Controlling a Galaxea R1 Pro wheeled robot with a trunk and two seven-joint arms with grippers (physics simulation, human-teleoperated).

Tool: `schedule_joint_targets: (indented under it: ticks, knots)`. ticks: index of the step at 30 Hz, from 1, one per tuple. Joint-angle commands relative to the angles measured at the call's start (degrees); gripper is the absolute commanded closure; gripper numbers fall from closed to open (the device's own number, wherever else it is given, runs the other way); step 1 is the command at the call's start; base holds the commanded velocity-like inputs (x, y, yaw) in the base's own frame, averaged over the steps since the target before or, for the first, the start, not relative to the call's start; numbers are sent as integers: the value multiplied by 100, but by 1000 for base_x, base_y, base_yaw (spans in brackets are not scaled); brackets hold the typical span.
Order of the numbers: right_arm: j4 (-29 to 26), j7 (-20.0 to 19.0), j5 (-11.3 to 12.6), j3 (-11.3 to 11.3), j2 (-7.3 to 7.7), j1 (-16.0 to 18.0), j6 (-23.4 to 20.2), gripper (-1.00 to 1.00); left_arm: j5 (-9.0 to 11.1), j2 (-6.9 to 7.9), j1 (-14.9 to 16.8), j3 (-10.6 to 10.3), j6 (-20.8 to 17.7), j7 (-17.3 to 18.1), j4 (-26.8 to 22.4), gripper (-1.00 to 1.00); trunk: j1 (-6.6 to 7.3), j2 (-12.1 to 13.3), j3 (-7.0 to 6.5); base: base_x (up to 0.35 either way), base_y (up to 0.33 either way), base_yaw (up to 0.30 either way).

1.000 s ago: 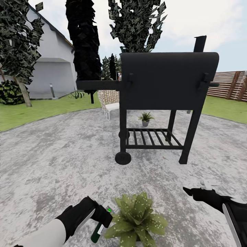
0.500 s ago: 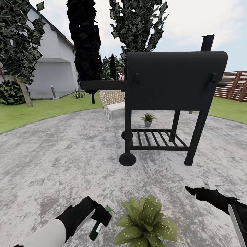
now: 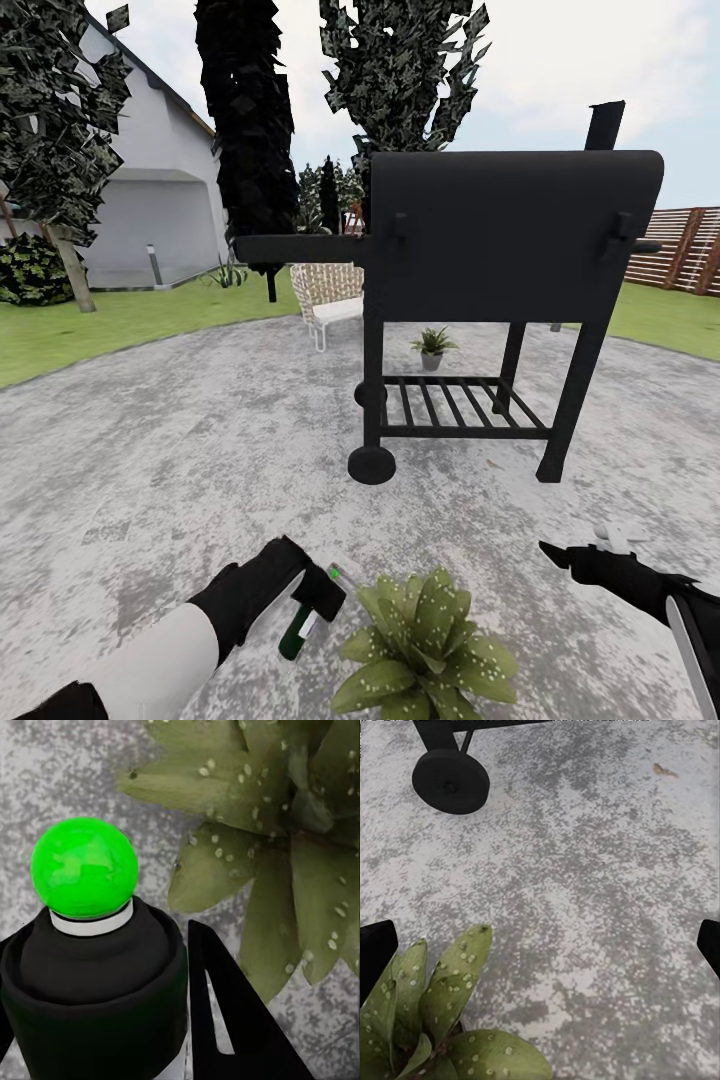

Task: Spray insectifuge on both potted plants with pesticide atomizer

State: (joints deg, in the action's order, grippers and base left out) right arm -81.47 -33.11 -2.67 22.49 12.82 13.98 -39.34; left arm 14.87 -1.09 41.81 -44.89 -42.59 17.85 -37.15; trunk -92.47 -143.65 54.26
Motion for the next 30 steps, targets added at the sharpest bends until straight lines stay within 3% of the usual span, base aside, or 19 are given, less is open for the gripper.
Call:
schedule_joint_targets:
  ticks: [1, 4, 7, 8, 9, 14, 16, 19, 20, 23, 24, 26, 28, 29, 30]
  knots:
    - [0, -2, -2, 0, 3, 0, 3, -100, -3, -97, 173, -2, -214, -44, 99, 100, 0, 0, 1, 0, 0, 0]
    - [0, -2, -1, 1, 10, 0, 5, -100, -2, -264, 467, -2, -402, -64, 290, 100, 0, 0, 1, 0, 0, 0]
    - [0, -142, -2, 7, 14, 0, 5, -100, -2, -497, 845, -2, -424, -77, 938, 100, 0, 0, 1, 0, 0, 0]
    - [0, -273, -3, 43, 20, 0, -5, -100, -2, -541, 919, -2, -426, -90, 1062, 100, 0, 0, 1, 0, 0, 0]
    - [0, -404, -1, 238, 35, 2, -19, -100, -4, -647, 968, -9, -422, -105, 1181, 100, 0, 0, 1, 0, 0, 0]
    - [8, -416, -5, 272, 37, 5, -76, -100, 3, -573, 956, -24, -341, 61, 1106, 100, 0, 0, 1, -123, -37, 0]
    - [9, -416, -5, 270, 37, 2, -85, -100, -8, -533, 899, -44, -316, 304, 1107, 100, 0, 0, 1, -310, -125, 0]
    - [9, -410, -5, 265, 37, 6, -91, -100, -10, -456, 796, -48, 50, 353, 1112, 100, 0, 0, 1, -322, -126, 0]
    - [13, -408, -5, 265, 37, 8, -97, -100, -13, -406, 663, -53, 203, 351, 1111, 100, 0, 0, 1, -324, -122, 0]
    - [17, -407, -11, 259, 37, 8, -100, -100, 45, 35, 296, -43, 694, 362, 746, 100, 0, 0, 1, -276, -64, 0]
    - [17, -407, -13, 258, 37, 8, -100, -100, 55, 115, 205, -33, 735, 365, 584, 100, 0, 0, 1, -92, -13, 0]
    - [26, -394, -47, 213, 9, 5, -93, -100, 186, 609, -375, 81, 815, 318, -587, 100, 0, 0, 1, -12, -2, 0]
    - [19, -395, -75, 100, -4, 5, -57, -100, 440, 776, -723, 329, 925, 235, -1112, 100, 0, 0, 1, -2, 0, 0]
    - [12, -415, -83, 40, 20, 0, -50, -100, 704, 908, -953, 475, 1380, 340, -1229, 100, 0, 0, -3, 0, 0, -135]
    - [12, -421, -80, 34, 5, 0, -42, -100, 848, 1202, -1062, 517, 2042, 708, -1268, 100, 0, 0, -4, 0, 0, -38]
